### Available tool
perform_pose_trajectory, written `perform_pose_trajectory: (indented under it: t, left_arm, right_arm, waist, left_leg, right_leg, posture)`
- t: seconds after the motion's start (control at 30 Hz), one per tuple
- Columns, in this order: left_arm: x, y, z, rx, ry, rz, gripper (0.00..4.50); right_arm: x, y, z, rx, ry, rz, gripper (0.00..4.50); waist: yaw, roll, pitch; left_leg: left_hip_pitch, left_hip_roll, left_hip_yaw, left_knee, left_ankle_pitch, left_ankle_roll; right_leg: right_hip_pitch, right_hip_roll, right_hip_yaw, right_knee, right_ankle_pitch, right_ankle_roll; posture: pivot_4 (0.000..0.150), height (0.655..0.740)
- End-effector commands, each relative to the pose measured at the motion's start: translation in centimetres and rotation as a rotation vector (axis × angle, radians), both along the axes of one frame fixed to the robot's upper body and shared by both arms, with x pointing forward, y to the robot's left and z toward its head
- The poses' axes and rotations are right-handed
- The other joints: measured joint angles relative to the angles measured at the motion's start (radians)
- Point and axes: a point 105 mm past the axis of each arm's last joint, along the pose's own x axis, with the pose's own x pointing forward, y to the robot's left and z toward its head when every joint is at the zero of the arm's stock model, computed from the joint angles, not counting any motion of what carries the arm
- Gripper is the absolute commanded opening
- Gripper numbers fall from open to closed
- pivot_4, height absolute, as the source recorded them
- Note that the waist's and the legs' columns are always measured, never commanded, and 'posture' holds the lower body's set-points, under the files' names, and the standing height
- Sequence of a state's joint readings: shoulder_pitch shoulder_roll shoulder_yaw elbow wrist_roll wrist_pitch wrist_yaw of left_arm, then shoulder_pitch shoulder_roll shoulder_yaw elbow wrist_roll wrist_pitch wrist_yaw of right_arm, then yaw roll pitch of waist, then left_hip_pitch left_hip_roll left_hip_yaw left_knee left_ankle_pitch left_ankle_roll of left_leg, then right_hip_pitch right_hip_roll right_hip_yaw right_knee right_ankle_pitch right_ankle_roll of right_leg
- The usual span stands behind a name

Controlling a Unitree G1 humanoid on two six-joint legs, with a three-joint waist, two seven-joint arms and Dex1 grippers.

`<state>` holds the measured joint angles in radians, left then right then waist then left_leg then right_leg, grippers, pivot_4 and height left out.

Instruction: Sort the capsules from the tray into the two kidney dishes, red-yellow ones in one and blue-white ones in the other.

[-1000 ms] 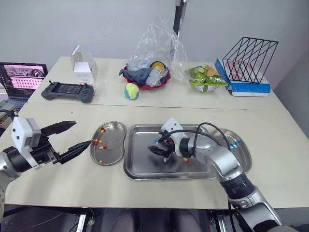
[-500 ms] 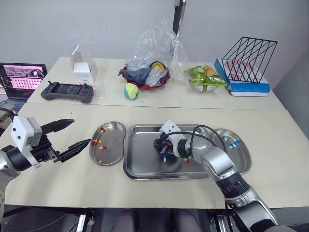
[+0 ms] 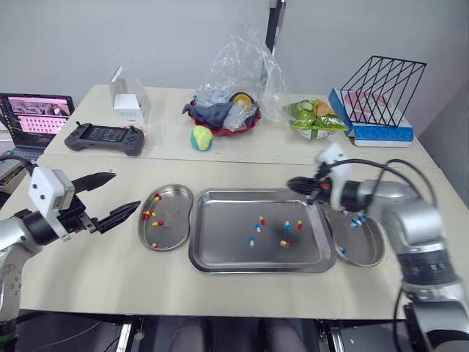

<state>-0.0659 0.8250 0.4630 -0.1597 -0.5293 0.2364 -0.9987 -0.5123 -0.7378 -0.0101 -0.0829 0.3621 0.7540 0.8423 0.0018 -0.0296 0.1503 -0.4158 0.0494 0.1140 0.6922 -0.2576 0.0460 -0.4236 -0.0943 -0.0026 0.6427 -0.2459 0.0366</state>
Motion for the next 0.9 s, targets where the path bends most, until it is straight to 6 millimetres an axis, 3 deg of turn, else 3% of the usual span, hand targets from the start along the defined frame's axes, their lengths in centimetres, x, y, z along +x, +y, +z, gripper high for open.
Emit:
perform_pose_trajectory:
  t: [0.03,0.2,0.33,0.5,0.77,0.9]
  left_arm:
    - [1.2,0.3,1.0,0.021,-0.081,0.035,4.50]
    - [1.9,0.2,0.1,0.039,-0.062,0.032,4.50]
    - [2.4,0.4,0.1,0.037,-0.065,0.044,4.50]
    - [2.9,0.9,-0.2,0.035,-0.045,0.066,4.50]
    - [2.9,3.7,-0.2,0.012,0.005,0.128,4.50]
    - [2.6,7.1,-0.8,-0.026,0.016,0.240,4.50]
  right_arm:
    - [-1.2,-5.8,0.5,-0.067,-0.005,-0.117,0.02]
    - [-3.6,-8.3,-2.5,-0.155,0.087,-0.134,0.02]
    - [-4.1,-9.1,-2.9,-0.116,0.108,-0.158,0.02]
    - [-4.6,-10.0,-2.8,-0.092,0.133,-0.160,1.82]
    - [-4.2,-14.6,0.3,-0.063,0.041,-0.246,4.49]
    - [-4.1,-18.3,2.1,0.027,-0.052,-0.359,4.49]
  waist:
    - [0.009,0.000,0.000]
    - [-0.010,0.000,0.000]
    - [-0.017,0.000,0.000]
    - [-0.013,0.000,0.000]
    - [-0.007,0.000,0.000]
    - [-0.010,0.000,0.000]
  left_leg:
    - [0.000,0.000,0.001,0.000,0.000,0.000]
    - [0.000,0.001,0.001,0.000,0.000,0.001]
    - [0.000,0.001,0.000,0.001,0.000,0.000]
    - [0.001,0.001,0.000,0.001,0.000,0.001]
    - [0.001,0.000,0.000,0.001,0.000,0.001]
    - [0.001,0.001,0.000,0.001,0.000,0.001]
  right_leg:
    - [0.000,0.000,-0.001,-0.001,0.000,0.000]
    - [0.000,0.001,0.001,-0.001,0.000,0.000]
    - [0.000,0.001,0.002,0.000,0.000,0.000]
    - [0.000,0.001,0.003,0.000,0.000,0.001]
    - [0.000,0.000,0.003,0.000,0.001,0.001]
    - [0.000,0.001,0.003,0.000,0.001,0.001]
  posture:
    - [0.150,0.7204]
    - [0.150,0.7204]
    - [0.150,0.7204]
    - [0.150,0.7204]
    - [0.150,0.7204]
    - [0.150,0.7204]
